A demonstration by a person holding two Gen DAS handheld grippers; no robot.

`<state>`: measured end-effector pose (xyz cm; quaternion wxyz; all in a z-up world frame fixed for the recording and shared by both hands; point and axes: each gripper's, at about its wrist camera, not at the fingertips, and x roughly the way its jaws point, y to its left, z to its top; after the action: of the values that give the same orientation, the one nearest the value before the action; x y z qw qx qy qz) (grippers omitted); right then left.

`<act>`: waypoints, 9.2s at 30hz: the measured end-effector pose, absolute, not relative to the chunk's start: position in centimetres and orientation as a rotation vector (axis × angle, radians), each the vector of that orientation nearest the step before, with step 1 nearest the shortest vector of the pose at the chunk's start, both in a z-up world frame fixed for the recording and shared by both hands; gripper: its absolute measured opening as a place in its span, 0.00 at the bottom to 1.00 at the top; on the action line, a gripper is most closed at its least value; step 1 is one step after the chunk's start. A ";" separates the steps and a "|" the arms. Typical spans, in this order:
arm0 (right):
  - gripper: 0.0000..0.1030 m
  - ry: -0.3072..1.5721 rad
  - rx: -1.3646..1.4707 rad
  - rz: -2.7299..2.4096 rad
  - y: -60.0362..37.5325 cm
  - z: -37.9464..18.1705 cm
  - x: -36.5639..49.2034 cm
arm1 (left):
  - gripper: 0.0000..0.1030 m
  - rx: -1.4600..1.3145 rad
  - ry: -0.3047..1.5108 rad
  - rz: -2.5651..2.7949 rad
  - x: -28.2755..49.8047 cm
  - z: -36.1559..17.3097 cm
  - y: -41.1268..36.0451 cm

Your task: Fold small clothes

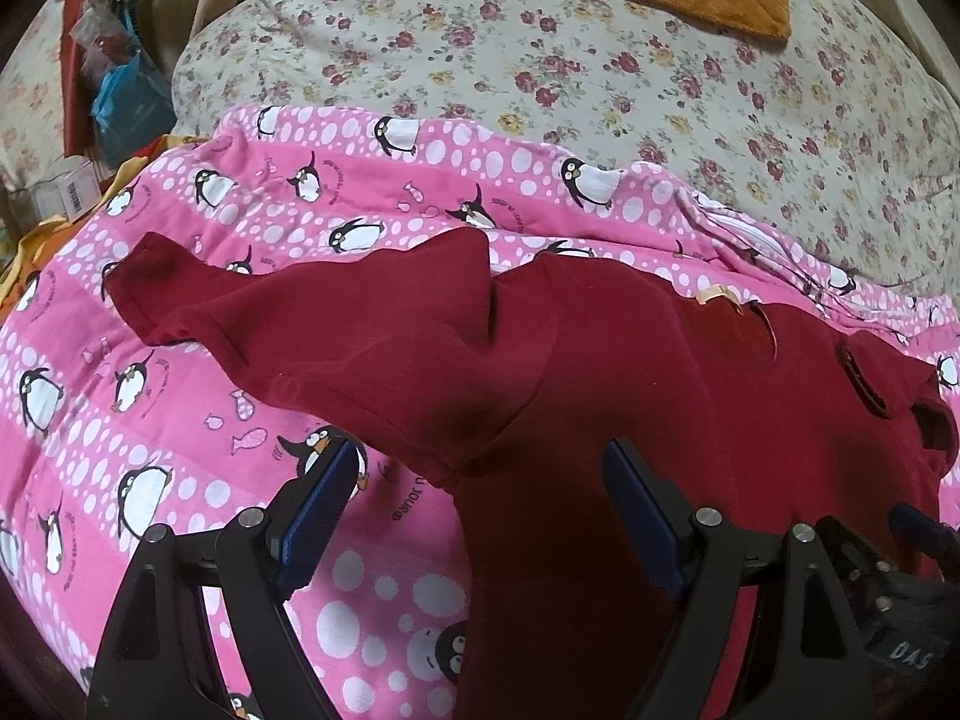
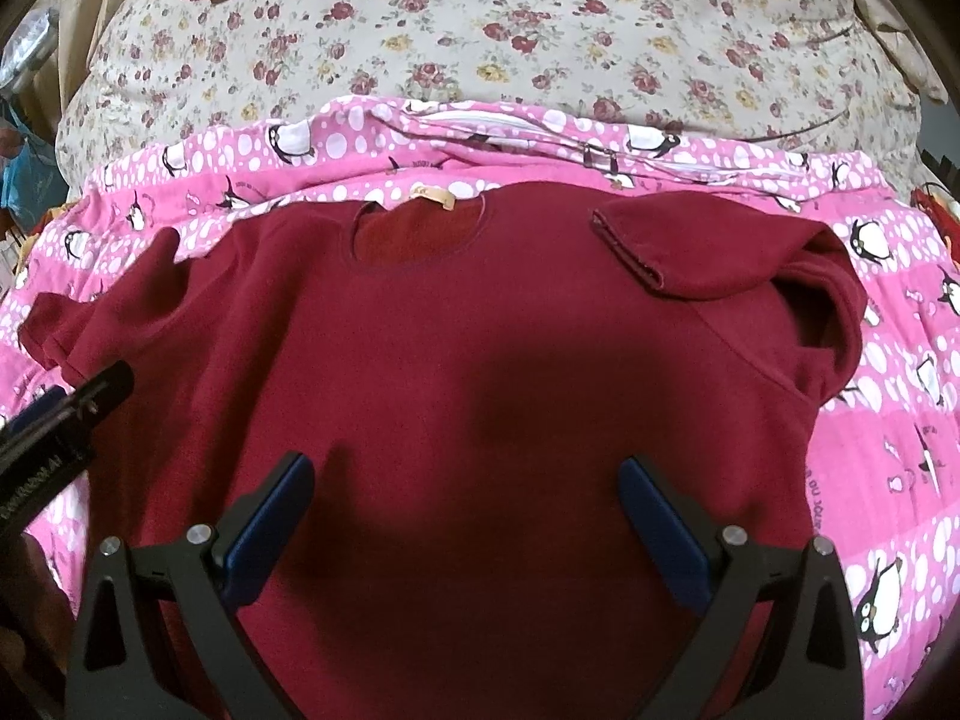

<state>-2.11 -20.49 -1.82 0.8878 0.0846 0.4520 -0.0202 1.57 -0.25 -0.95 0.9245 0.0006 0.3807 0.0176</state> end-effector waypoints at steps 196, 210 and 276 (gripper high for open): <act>0.57 0.846 0.289 -0.221 -37.6 1.8 1.3 | 0.00 -0.369 1.035 -0.112 7.6 -2.0 6.1; 0.55 1.005 0.137 -0.122 -34.0 -2.9 2.9 | 0.00 -0.119 0.911 -0.092 4.7 0.6 2.8; 0.04 0.583 0.679 0.056 -47.2 11.8 -2.3 | 0.06 -0.141 0.852 -0.134 3.7 1.5 1.7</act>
<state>-2.30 -47.20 11.79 0.9012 0.3282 0.2817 0.0272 3.68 1.68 1.49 0.9061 -0.0684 0.4125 -0.0647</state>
